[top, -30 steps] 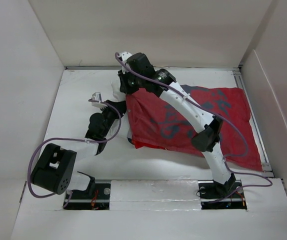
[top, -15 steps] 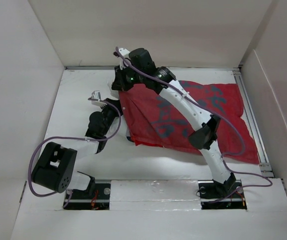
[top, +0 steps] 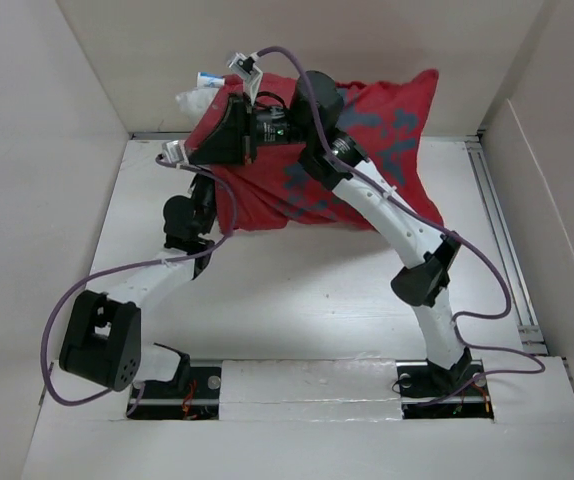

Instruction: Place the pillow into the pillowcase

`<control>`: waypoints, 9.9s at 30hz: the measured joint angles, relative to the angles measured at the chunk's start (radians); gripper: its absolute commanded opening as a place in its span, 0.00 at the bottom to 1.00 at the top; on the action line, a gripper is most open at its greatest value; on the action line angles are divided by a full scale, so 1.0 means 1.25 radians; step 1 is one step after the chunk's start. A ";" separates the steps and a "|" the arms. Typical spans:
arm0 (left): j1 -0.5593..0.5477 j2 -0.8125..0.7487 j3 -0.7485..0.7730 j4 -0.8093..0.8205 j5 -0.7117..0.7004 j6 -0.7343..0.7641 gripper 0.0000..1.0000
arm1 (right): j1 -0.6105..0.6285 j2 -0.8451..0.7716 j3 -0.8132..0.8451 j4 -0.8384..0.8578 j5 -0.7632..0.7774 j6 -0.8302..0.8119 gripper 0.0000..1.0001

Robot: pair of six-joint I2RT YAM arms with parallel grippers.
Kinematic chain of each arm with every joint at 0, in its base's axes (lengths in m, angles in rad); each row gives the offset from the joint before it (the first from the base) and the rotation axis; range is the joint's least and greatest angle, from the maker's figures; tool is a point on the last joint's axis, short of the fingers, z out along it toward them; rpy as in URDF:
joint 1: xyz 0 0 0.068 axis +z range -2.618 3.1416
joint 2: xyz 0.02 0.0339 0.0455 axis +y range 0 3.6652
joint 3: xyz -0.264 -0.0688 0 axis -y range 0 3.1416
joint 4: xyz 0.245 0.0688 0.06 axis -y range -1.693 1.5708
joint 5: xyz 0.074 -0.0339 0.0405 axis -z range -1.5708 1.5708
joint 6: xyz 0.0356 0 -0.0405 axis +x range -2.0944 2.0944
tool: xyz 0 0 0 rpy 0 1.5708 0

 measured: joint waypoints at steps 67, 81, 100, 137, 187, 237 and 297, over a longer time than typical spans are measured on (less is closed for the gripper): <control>-0.247 -0.313 -0.276 -0.178 -0.323 0.235 0.00 | -0.069 -0.282 -0.736 0.158 -0.104 -0.133 0.00; -0.103 -0.238 -0.314 -0.137 -0.365 0.241 0.00 | 0.023 0.048 -0.187 0.099 -0.172 0.005 0.00; -0.090 -0.290 -0.027 -0.218 -0.377 0.326 0.00 | 0.114 -0.034 -0.167 0.409 -0.231 0.317 0.00; -0.063 -0.539 -0.325 -0.782 -0.477 -0.065 1.00 | -0.055 -0.320 -0.729 0.022 0.237 -0.199 1.00; -0.070 0.047 -0.554 0.058 -0.097 -0.209 0.00 | 0.364 -0.359 -1.082 -0.206 1.220 -0.199 0.43; -0.035 -0.428 -0.127 -0.959 -0.392 -0.013 1.00 | 0.120 -0.673 -1.097 -0.111 0.793 -0.328 0.99; 0.323 0.475 -0.124 0.032 0.292 -0.389 0.00 | 0.060 0.193 -0.051 -0.452 0.992 -0.509 0.74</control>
